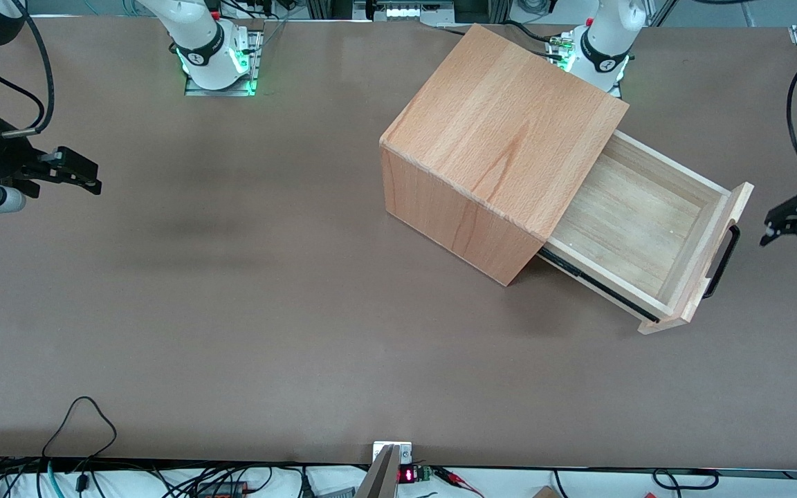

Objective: Open top drawer with left arm

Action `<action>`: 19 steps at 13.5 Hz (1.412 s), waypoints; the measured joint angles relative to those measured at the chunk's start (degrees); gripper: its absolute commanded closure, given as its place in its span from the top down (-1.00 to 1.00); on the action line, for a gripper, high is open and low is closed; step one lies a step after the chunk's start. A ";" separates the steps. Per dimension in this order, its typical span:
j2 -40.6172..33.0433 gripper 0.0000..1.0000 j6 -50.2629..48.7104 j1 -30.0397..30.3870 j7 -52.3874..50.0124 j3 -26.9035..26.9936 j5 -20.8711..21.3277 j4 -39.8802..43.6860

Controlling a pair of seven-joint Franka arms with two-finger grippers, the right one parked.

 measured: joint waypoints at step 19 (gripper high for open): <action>-9.87 1.00 -26.32 -5.79 -42.28 -2.19 5.13 4.90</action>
